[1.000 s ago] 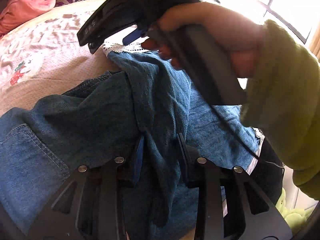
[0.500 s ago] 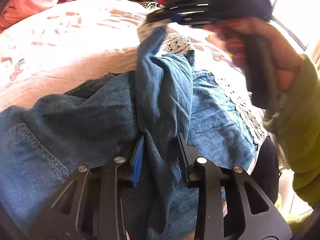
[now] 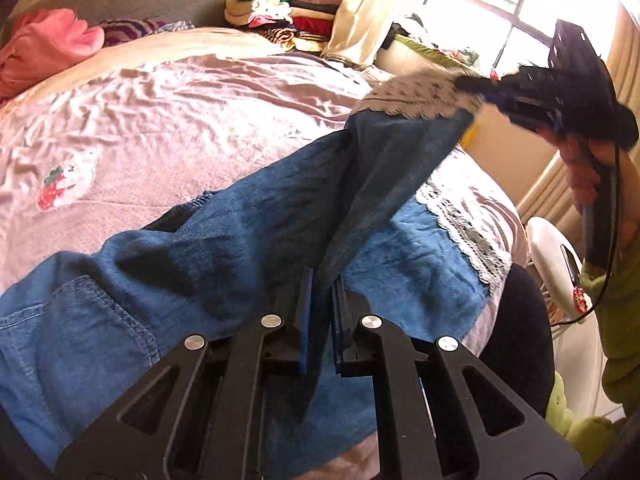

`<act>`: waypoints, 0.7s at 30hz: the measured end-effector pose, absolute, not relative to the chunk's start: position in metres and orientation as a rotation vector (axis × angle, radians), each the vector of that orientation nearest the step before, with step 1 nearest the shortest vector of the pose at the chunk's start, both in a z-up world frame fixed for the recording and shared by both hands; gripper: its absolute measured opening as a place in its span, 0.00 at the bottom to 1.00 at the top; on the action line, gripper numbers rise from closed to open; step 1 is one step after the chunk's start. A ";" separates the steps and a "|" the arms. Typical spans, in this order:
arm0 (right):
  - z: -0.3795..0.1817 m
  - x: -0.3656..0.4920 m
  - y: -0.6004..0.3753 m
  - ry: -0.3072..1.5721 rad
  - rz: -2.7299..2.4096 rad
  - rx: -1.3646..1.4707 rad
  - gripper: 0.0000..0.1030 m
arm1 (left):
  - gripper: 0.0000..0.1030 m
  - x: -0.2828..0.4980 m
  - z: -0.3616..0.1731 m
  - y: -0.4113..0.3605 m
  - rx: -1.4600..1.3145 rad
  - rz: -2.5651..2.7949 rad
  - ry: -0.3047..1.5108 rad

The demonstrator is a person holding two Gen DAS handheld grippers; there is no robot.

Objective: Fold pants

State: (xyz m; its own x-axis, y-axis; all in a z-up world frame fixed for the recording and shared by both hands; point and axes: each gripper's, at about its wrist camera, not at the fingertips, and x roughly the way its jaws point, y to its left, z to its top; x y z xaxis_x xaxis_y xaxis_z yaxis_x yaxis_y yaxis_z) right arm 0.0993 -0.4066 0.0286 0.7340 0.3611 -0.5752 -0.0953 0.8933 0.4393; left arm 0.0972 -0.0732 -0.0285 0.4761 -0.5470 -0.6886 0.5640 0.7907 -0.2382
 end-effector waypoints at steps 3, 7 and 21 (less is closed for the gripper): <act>0.015 0.074 -0.421 0.724 0.239 0.443 0.08 | 0.03 0.088 -0.031 -0.080 0.068 -0.696 0.831; -0.007 0.049 -0.435 0.764 0.216 0.498 0.08 | 0.03 0.079 -0.036 -0.091 0.132 -0.711 0.838; -0.069 -0.008 -0.456 0.894 0.192 0.552 0.08 | 0.03 0.042 -0.044 -0.091 0.242 -0.720 0.860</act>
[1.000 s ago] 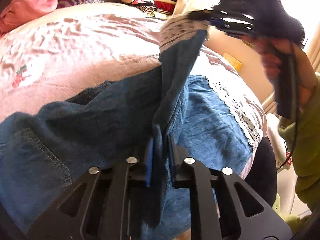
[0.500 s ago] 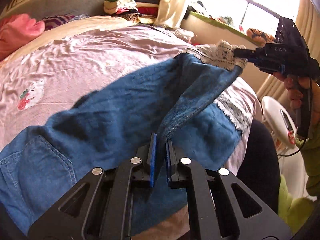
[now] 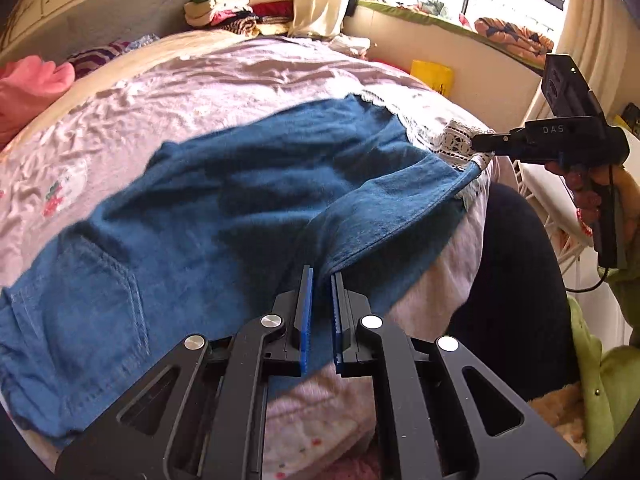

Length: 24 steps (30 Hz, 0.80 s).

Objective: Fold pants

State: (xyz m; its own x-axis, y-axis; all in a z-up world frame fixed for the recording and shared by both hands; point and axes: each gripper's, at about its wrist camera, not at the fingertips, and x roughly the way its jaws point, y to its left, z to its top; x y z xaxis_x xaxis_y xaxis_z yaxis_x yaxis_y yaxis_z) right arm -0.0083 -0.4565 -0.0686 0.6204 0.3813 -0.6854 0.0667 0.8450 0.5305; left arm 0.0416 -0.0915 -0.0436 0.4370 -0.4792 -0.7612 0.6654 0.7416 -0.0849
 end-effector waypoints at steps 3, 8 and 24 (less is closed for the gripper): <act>-0.082 -0.011 -0.460 0.926 0.180 0.566 0.09 | 0.03 0.037 -0.050 -0.092 0.251 -0.720 0.877; -0.090 -0.011 -0.462 0.949 0.181 0.569 0.13 | 0.03 0.034 -0.055 -0.095 0.271 -0.713 0.889; -0.057 -0.001 -0.412 0.897 0.292 0.360 0.45 | 0.00 0.036 -0.057 -0.103 0.303 -0.726 0.885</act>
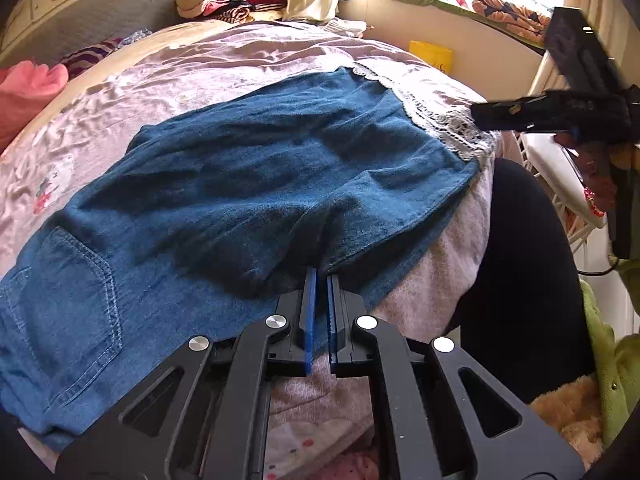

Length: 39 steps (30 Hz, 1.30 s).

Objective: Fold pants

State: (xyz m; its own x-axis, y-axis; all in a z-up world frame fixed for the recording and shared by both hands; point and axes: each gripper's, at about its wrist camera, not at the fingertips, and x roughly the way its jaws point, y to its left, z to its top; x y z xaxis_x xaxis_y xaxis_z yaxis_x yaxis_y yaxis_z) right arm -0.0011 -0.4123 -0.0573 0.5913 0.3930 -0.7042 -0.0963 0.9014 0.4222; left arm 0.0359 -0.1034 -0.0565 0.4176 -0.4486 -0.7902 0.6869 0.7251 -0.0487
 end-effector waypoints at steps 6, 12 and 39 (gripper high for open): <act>-0.079 0.008 -0.413 0.966 0.270 0.378 0.45 | 0.00 0.018 -0.039 -0.091 0.310 -0.773 0.874; -0.073 0.004 -0.409 0.956 0.268 0.350 0.45 | 0.02 0.012 -0.058 -0.093 0.361 -0.761 0.931; -0.003 0.086 -0.311 0.862 0.577 0.095 0.57 | 0.37 0.053 -0.016 0.068 -0.017 -0.253 0.860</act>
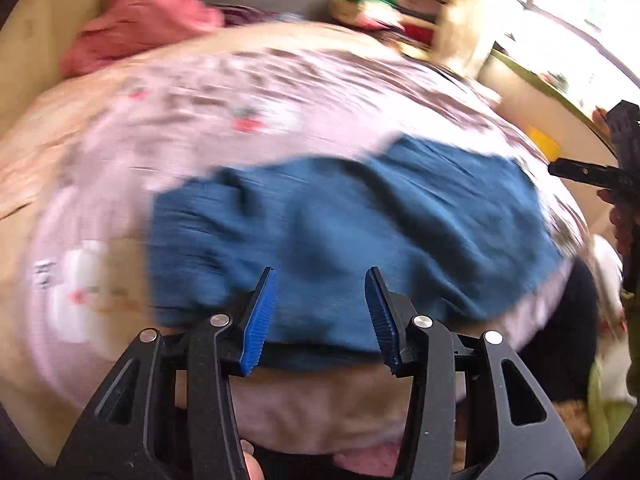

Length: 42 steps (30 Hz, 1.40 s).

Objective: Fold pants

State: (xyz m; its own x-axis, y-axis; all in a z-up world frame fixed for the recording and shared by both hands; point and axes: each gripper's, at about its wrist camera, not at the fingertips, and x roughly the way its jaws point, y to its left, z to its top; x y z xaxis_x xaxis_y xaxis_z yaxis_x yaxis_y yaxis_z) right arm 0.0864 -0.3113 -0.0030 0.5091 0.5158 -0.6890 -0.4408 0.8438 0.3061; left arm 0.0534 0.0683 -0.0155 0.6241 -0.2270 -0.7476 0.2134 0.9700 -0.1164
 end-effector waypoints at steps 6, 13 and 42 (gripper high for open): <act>-0.009 0.170 -0.225 0.942 0.698 -0.041 0.57 | 0.37 0.066 -0.023 0.076 0.005 -0.215 0.878; -0.057 0.235 -0.173 1.110 0.739 -0.180 0.56 | 0.36 0.064 -0.043 0.090 0.030 -0.209 0.923; 0.014 0.150 -0.374 0.798 0.435 0.124 0.55 | 0.45 0.072 0.010 0.049 0.029 -0.352 0.809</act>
